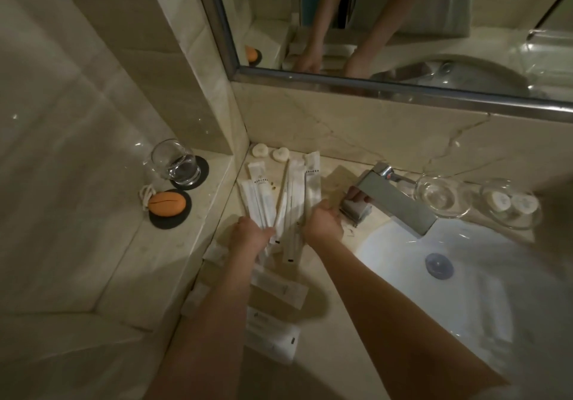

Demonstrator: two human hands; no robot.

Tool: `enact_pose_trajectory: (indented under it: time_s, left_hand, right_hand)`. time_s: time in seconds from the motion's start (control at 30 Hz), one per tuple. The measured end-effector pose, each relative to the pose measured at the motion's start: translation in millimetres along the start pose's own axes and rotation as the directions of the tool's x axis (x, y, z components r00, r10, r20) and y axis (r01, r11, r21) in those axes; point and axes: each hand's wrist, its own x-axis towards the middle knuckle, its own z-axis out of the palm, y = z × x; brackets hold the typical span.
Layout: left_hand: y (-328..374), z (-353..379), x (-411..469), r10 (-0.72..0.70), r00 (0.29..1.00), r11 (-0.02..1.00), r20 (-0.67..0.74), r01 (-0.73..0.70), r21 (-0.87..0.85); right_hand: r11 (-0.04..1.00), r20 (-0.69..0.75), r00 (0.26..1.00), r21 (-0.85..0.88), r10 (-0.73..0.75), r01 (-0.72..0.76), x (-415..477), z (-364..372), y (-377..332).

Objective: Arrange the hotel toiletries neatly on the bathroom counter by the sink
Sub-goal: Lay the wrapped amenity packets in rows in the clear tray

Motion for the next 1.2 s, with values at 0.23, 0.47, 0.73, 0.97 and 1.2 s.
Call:
enact_pose_trajectory:
  time_s: [0.23,0.47,0.73,0.97,1.2]
  left_hand:
    - [6,3,-4,0.0,0.998,1.0,-0.067,0.001,0.02]
    - [34,-18,-19,0.296,0.951,0.863,-0.085,-0.304,-0.403]
    - [28,-49,-31,0.251,0.964,0.665,-0.083,-0.234,-0.709]
    - [0,-69,-7,0.154,0.985,0.698,-0.075,-0.163,-0.697]
    - [-18,-57,-3,0.123,0.992,0.799,-0.001,-0.1,-0.594]
  right_hand:
    - [0.979,0.015,1.0,0.202,0.015,-0.017,4,-19,11]
    - [0.761,0.005,0.919,0.563,-0.395,0.324,-30,-25,13]
    - [0.805,0.172,0.805,0.318,-0.568,0.501,-32,-29,-1]
    - [0.977,0.024,0.993,0.185,-0.114,0.107,-3,2,-5]
    - [0.996,0.03,0.999,0.078,-0.044,0.041,5,7,-14]
